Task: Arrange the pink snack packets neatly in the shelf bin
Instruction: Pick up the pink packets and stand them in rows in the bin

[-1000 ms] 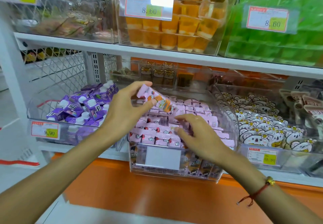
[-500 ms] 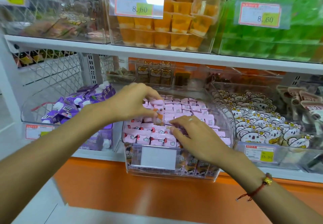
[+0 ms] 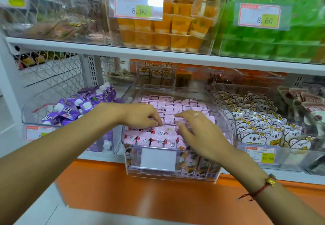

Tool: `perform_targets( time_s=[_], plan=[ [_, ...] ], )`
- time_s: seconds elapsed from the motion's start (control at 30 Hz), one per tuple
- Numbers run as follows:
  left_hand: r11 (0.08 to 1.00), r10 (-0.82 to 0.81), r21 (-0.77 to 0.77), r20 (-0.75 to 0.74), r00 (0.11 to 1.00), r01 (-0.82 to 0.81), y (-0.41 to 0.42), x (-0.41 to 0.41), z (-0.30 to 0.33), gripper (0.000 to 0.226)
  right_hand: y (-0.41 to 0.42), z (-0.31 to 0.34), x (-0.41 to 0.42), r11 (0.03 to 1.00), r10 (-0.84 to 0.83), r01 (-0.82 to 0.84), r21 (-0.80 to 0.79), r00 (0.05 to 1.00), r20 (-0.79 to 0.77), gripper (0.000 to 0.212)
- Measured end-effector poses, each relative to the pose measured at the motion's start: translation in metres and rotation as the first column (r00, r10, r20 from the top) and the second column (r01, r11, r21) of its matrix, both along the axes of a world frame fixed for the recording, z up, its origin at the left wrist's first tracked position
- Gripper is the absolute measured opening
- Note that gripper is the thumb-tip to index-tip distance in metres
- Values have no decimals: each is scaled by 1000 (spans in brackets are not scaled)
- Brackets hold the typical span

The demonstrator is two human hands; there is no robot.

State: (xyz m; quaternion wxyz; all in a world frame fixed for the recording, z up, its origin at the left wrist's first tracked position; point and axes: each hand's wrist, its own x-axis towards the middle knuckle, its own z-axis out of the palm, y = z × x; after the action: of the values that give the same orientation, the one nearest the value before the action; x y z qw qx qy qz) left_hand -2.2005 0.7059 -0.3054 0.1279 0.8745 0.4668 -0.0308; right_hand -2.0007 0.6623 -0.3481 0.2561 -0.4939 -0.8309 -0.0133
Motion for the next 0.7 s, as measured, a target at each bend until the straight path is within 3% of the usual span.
perform_targets(
  time_s=[0.1,0.2,0.33,0.43,0.7],
  plan=[
    [992,36,117,73,997,-44,2,5,4,28,0,3,6,998,-55,55,8,998,-29,35],
    [986,-8,168,166,986,-20,2,18,4,21,-1,-2,6,994,-55,62,-85,995,85,38],
    [979,1,206,66,998,-15,5,36,-5,20,-1,-3,7,993,-57,67,-100,994,97,38],
    [965,43,256,83,996,-63,5,38,-9,15,-1,-3,8,994,-51,60,-94,994,99,38],
    [912,66,334,456,887,-240,-6,29,-30,6,1,-6,10,991,-59,71,-111,992,108,39]
  ],
)
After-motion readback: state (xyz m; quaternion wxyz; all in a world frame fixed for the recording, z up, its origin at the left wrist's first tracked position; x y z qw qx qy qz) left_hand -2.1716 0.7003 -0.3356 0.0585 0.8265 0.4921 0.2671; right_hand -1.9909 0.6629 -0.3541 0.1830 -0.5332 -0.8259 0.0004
